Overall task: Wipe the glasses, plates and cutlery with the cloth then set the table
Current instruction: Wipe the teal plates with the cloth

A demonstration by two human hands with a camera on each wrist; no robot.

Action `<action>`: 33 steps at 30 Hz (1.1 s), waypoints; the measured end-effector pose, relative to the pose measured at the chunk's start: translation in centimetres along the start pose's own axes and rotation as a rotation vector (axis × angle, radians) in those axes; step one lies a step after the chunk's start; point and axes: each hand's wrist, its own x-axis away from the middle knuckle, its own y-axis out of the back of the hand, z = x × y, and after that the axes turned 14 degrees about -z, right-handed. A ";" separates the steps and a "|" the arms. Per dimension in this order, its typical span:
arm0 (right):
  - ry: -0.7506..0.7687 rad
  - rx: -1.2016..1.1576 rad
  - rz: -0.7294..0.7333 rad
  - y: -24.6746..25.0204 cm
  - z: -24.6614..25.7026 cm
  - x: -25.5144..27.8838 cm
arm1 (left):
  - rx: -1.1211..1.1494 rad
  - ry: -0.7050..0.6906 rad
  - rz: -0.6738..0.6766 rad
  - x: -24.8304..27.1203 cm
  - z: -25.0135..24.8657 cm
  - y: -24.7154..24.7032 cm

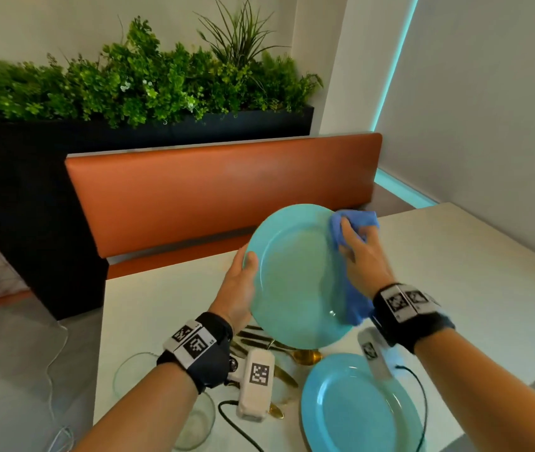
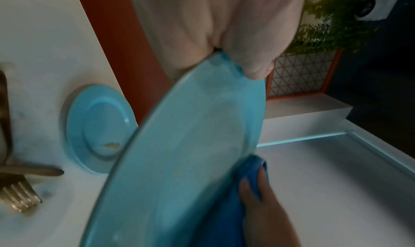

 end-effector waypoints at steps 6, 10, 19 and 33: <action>0.186 -0.216 0.082 -3.5 6.2 4.1 | 0.001 0.021 0.013 -0.1 0.5 -2.1; 0.315 -0.251 0.211 -2.7 6.2 6.9 | -0.014 0.099 -0.030 -0.5 1.2 -1.7; -0.214 -0.072 -0.078 -0.4 -1.4 2.7 | -0.036 -0.003 0.033 0.3 1.0 -2.8; -0.857 -0.886 -0.180 9.1 -6.6 7.4 | -0.046 0.287 -0.103 2.3 11.1 -4.2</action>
